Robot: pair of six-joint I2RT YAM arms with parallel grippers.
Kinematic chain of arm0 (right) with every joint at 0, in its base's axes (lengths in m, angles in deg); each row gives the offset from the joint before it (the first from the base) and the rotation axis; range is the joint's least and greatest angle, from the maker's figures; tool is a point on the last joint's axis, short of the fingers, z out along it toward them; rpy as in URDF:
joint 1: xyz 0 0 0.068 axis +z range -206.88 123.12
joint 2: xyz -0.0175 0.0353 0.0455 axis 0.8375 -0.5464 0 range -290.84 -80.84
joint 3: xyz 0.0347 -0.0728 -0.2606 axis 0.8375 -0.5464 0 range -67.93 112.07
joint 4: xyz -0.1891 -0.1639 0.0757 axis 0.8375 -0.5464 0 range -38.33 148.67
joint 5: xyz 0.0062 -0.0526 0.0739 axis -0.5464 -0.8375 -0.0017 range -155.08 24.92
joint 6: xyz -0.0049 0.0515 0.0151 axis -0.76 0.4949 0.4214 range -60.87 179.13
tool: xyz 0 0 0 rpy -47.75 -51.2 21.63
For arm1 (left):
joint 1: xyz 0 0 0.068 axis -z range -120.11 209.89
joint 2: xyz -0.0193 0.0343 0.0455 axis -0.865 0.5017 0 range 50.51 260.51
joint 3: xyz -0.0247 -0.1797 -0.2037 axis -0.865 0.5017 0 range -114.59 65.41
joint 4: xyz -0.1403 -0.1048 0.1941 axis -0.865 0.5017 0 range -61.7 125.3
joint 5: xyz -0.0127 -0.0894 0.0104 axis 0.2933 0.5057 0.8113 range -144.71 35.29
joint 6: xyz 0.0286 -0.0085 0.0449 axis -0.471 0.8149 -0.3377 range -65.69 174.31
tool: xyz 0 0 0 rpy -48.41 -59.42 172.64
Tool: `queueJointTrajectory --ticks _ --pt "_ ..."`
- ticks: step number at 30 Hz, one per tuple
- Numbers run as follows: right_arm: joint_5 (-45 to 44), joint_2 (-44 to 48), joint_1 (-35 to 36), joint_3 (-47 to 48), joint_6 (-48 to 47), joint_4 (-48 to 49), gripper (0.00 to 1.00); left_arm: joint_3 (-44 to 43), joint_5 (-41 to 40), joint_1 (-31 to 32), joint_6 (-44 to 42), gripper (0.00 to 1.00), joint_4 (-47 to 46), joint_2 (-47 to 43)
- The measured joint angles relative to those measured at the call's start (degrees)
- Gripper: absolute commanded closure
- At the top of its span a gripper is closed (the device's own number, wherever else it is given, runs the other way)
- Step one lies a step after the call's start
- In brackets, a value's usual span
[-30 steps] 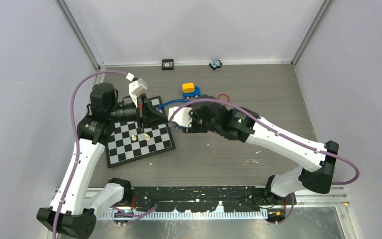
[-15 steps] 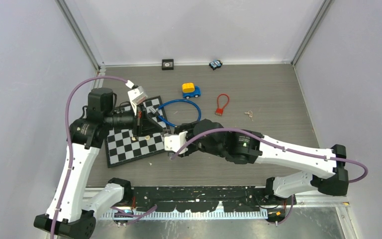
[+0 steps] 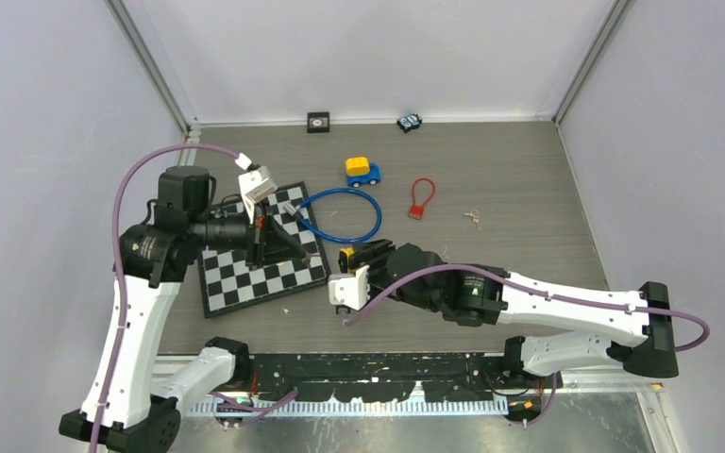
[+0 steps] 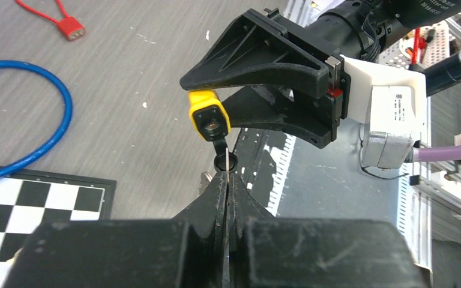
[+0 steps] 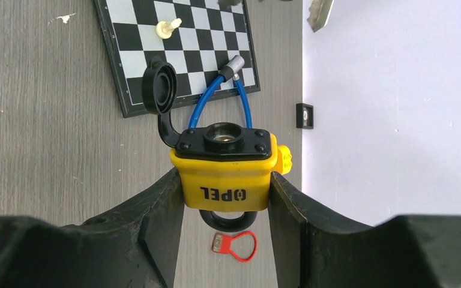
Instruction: Unlock with the key
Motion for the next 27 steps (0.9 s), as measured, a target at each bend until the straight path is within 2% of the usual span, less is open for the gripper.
queueJointTrajectory --ticks 12,27 --pt "0.15 1.73 1.57 -2.16 -4.46 6.32 1.00 4.92 1.88 1.62 0.42 1.00 -0.44 0.92" --pt "-0.09 2.47 1.70 -5.62 -7.82 9.75 1.00 8.15 2.71 2.38 6.95 1.00 -6.67 1.53"
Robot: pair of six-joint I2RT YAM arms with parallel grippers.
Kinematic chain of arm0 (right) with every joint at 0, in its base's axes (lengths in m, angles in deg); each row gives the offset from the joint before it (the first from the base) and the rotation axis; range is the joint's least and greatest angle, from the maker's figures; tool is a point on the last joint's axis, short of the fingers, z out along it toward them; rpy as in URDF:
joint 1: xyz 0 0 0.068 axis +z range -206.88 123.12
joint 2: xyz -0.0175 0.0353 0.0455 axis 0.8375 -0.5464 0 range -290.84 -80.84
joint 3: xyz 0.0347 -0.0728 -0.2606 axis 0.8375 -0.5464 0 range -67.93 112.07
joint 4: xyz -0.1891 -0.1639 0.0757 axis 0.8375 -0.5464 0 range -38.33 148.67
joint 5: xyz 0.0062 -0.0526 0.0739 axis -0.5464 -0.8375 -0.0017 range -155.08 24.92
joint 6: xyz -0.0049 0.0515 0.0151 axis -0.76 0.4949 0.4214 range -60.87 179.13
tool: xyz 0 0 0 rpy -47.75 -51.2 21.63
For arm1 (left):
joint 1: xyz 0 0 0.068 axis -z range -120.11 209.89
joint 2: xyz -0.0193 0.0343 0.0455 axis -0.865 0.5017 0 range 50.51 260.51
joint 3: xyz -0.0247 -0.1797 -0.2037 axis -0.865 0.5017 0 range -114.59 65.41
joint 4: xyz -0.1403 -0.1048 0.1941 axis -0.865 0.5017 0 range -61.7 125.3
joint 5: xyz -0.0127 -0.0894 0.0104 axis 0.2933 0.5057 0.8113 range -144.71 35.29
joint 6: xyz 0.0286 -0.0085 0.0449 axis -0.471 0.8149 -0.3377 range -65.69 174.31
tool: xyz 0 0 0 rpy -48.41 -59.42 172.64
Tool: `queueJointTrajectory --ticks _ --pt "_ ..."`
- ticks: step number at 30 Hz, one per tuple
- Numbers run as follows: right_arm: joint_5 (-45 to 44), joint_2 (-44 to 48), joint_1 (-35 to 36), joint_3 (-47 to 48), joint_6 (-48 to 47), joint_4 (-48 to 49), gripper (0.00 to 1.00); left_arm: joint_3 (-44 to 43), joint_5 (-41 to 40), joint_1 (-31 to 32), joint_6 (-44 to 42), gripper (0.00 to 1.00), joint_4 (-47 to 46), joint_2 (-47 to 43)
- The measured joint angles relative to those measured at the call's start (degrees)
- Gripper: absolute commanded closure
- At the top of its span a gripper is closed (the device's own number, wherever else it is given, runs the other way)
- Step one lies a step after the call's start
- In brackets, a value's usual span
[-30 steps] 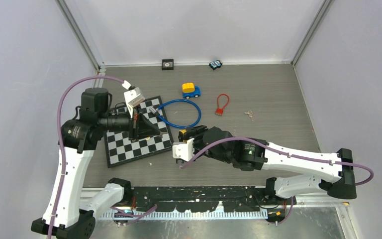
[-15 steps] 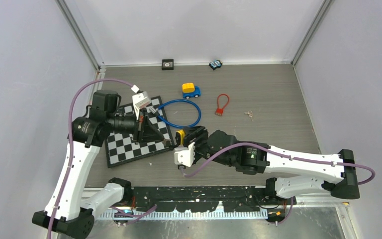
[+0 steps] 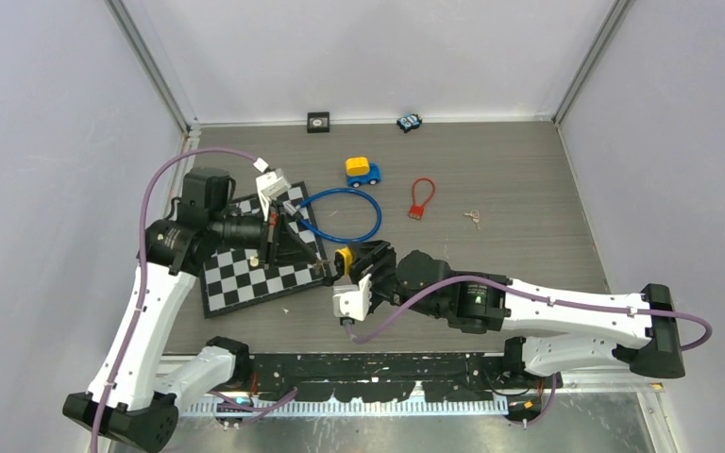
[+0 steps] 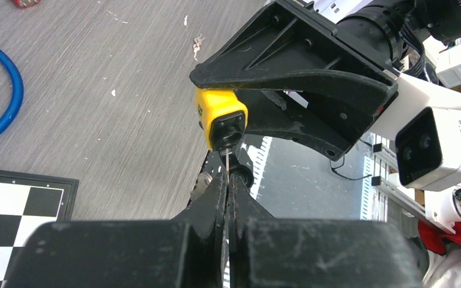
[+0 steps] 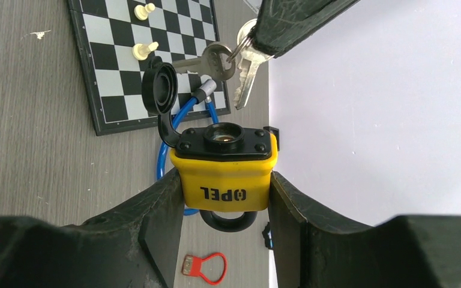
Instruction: Unlock with the key
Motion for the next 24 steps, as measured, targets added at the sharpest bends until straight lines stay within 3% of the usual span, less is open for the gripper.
queueJointTrajectory --ticks 24 --pt "-0.61 0.42 0.04 -1.18 -1.79 2.64 0.99 4.00 3.37 0.22 4.74 1.00 -6.21 0.13"
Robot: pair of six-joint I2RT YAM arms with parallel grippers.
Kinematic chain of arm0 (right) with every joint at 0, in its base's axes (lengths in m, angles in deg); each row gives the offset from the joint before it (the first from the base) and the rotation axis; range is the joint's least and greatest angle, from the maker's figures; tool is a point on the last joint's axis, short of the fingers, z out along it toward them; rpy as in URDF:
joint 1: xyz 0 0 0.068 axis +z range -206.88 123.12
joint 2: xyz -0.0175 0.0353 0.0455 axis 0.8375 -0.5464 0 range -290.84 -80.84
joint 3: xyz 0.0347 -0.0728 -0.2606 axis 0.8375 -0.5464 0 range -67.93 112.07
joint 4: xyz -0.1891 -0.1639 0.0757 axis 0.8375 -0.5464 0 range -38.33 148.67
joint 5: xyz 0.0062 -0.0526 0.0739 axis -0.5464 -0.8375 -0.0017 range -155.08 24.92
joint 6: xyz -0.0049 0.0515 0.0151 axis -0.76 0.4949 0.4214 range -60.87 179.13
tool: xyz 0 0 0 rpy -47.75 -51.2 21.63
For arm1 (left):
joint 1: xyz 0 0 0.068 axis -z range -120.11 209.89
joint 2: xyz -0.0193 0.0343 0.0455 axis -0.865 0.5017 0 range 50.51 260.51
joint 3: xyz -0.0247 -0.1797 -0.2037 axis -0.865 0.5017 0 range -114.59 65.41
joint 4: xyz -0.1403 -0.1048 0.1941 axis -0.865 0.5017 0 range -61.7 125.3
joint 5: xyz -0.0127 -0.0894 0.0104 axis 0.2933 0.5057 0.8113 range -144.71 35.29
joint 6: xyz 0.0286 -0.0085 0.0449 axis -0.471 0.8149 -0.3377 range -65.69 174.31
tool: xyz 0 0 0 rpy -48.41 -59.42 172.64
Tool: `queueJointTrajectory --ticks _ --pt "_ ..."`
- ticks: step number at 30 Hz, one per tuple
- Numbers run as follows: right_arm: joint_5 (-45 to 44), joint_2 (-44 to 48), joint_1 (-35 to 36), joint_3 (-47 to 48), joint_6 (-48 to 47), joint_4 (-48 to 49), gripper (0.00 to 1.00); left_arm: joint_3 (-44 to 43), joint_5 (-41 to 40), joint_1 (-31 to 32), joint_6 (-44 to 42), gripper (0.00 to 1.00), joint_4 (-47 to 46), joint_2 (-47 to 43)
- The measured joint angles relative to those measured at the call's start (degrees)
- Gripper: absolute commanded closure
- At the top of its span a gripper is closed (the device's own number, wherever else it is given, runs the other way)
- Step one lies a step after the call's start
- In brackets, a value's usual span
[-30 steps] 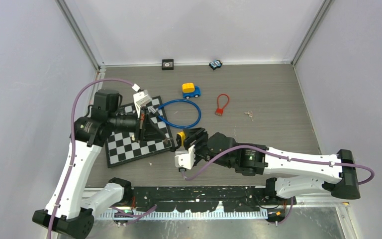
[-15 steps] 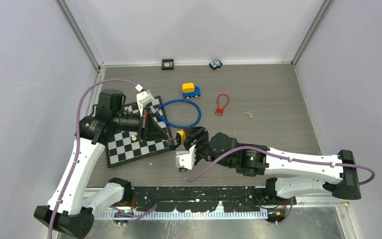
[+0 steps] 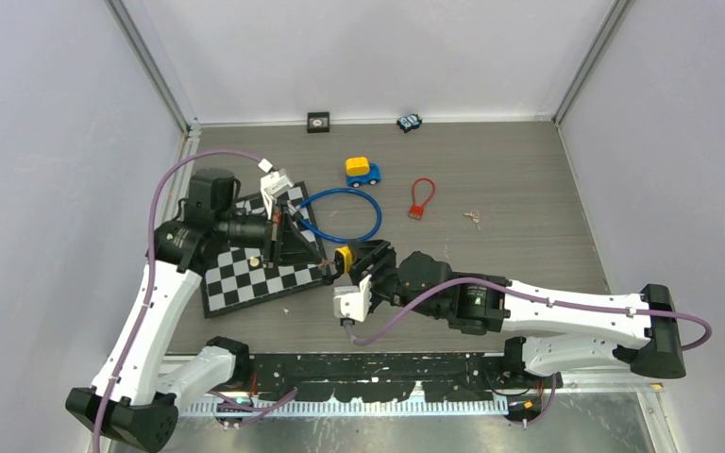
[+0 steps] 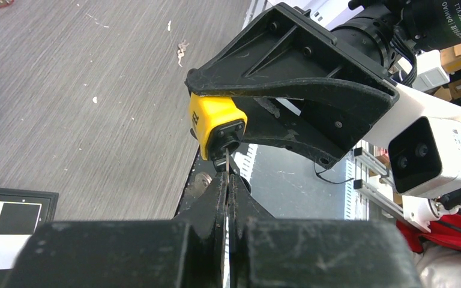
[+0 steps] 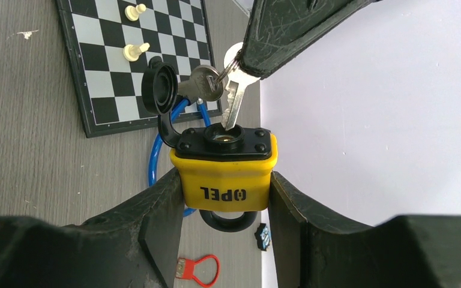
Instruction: Unlock with the key
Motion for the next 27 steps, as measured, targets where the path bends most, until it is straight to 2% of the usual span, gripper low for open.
queueJointTrajectory --ticks 27 --pt "-1.53 0.02 -0.02 -0.20 0.00 0.46 0.99 3.30 0.85 0.04 7.93 1.00 -8.35 0.28"
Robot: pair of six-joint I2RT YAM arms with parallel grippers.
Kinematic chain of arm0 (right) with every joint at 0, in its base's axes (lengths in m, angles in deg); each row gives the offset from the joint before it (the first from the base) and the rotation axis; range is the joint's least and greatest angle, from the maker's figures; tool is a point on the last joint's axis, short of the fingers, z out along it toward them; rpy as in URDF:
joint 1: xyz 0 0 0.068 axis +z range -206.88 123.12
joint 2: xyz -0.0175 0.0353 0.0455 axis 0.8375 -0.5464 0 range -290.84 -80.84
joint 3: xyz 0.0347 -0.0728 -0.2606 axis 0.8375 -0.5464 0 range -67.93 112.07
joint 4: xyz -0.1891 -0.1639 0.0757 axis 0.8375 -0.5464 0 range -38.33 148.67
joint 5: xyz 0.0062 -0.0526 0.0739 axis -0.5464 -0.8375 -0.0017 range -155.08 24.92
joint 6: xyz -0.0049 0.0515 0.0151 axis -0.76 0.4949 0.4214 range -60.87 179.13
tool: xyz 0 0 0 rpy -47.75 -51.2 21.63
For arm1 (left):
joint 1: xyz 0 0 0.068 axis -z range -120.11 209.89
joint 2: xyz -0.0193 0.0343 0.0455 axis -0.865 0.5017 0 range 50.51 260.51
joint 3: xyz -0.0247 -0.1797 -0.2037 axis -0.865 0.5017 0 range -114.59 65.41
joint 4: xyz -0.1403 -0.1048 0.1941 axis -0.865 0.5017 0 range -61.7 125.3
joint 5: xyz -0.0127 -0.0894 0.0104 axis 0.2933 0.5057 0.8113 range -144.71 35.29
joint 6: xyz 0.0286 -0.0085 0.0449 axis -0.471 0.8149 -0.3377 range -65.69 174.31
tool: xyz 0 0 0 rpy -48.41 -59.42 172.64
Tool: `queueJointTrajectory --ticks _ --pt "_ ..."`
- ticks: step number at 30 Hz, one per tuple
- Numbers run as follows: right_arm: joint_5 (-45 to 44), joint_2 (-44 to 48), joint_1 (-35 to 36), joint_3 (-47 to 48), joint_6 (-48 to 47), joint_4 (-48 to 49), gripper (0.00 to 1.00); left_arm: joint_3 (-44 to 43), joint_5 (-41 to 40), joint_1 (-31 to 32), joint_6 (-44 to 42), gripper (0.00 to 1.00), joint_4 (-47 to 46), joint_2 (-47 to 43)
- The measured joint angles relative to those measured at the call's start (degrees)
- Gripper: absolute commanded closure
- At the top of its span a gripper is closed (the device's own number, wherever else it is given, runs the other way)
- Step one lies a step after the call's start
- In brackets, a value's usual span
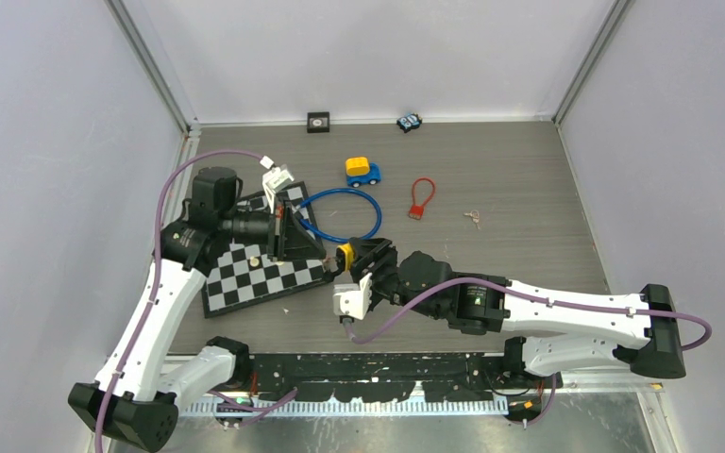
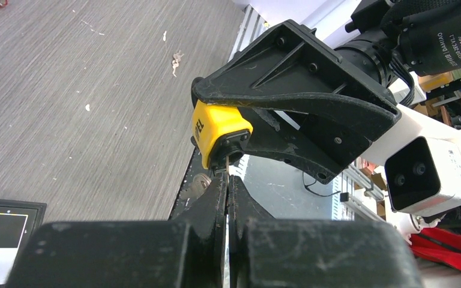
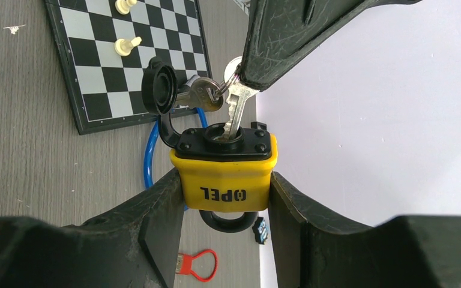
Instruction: Unlock with the key
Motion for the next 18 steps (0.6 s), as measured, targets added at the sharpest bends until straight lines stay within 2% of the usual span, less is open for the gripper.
queueJointTrajectory --ticks 18 --pt "-1.05 0.00 0.00 0.00 0.09 -0.04 0.99 1.33 0.48 0.00 2.69 1.00 -3.30 0.11"
